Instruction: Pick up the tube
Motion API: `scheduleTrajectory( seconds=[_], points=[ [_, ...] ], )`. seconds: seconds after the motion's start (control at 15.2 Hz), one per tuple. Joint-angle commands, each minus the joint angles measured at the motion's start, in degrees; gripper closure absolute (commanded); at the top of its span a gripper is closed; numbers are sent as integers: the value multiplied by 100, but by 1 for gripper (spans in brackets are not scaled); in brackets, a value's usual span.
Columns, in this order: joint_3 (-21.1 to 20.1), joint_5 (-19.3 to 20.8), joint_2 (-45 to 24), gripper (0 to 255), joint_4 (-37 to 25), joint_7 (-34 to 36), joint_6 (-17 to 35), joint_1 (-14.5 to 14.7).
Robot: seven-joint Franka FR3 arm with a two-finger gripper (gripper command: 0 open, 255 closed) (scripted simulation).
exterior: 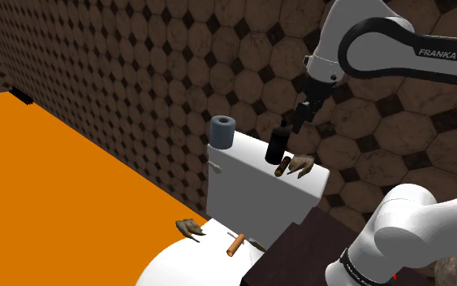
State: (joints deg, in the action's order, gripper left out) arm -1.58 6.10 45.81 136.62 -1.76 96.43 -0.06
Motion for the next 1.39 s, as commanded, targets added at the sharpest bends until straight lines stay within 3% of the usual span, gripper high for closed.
scheduleTrajectory(
  seconds=[0.0, 0.46, 0.86, 1.32],
  points=[
    [0, 0, 0, 0, 0, 0, 0, 0],
    [803, 612, 639, 0, 1694, -531, 2868, -274],
    [1777, 1094, 116, 0, 2522, -1080, 5770, -493],
    [1851, 1222, -200, 0, 2914, -1049, 6472, -604]
  ],
)
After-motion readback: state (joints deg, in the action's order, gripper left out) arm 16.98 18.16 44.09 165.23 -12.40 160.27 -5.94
